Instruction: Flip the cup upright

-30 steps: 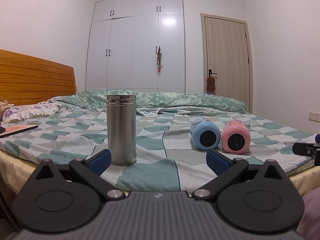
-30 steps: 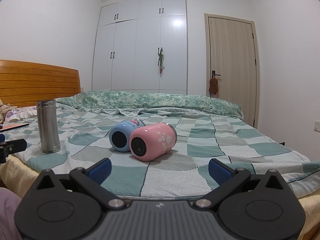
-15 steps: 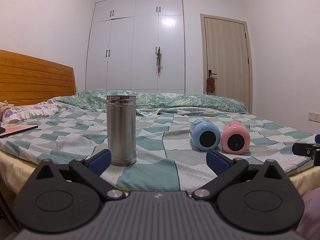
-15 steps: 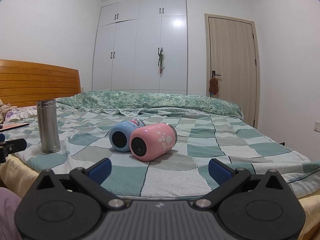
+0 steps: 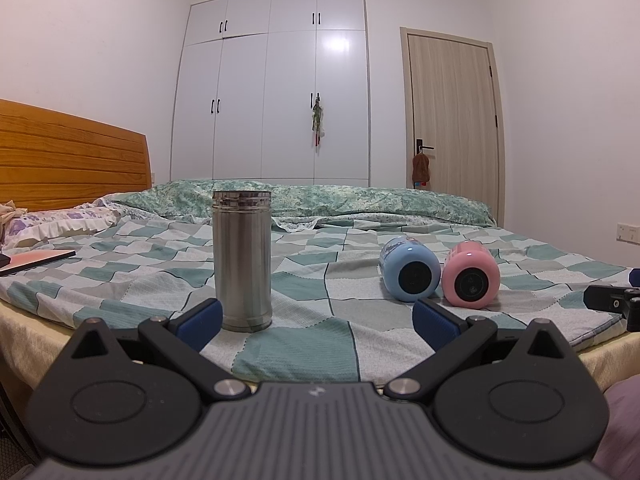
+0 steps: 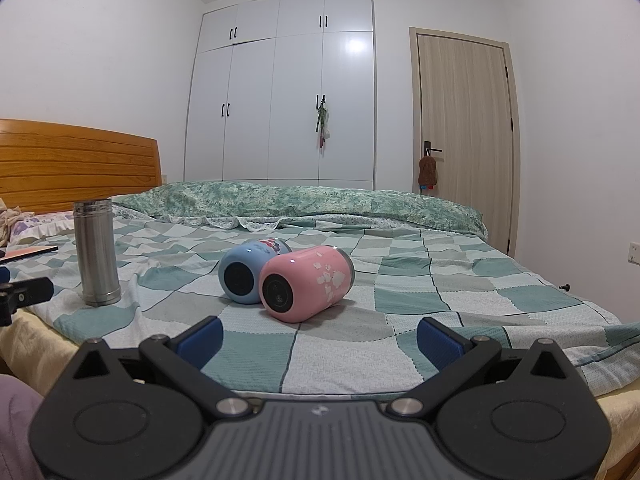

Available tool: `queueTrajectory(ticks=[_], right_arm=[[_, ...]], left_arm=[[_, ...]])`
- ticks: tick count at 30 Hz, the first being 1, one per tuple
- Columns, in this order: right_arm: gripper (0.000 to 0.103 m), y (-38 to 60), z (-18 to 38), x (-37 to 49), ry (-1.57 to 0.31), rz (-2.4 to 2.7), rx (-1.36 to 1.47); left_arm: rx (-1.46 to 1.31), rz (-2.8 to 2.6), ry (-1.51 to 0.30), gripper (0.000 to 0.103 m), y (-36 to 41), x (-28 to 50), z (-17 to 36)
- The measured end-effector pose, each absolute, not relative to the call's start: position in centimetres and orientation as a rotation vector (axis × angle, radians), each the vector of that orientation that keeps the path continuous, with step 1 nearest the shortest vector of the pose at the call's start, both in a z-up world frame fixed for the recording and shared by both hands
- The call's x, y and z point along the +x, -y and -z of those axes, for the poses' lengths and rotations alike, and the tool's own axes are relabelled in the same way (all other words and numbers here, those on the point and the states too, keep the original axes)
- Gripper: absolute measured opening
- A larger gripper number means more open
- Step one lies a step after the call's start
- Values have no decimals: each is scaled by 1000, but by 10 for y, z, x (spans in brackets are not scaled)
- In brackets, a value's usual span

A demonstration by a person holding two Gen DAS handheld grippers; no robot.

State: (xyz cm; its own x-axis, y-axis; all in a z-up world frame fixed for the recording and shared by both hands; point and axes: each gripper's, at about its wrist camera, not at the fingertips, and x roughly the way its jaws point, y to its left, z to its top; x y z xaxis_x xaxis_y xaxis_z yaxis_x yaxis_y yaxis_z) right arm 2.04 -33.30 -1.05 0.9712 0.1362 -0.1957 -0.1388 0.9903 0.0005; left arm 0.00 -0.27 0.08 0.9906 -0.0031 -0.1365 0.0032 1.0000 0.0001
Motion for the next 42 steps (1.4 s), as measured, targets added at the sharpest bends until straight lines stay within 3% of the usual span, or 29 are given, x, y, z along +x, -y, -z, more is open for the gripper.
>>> queueTrajectory(ticks=[24, 42], right_arm=[[103, 322, -4, 38, -219, -209, -41], [103, 291, -55, 164, -269, -250, -92]], left_arm=[[39, 109, -155, 103, 9, 13, -16], [162, 280, -209, 103, 20, 160, -41]])
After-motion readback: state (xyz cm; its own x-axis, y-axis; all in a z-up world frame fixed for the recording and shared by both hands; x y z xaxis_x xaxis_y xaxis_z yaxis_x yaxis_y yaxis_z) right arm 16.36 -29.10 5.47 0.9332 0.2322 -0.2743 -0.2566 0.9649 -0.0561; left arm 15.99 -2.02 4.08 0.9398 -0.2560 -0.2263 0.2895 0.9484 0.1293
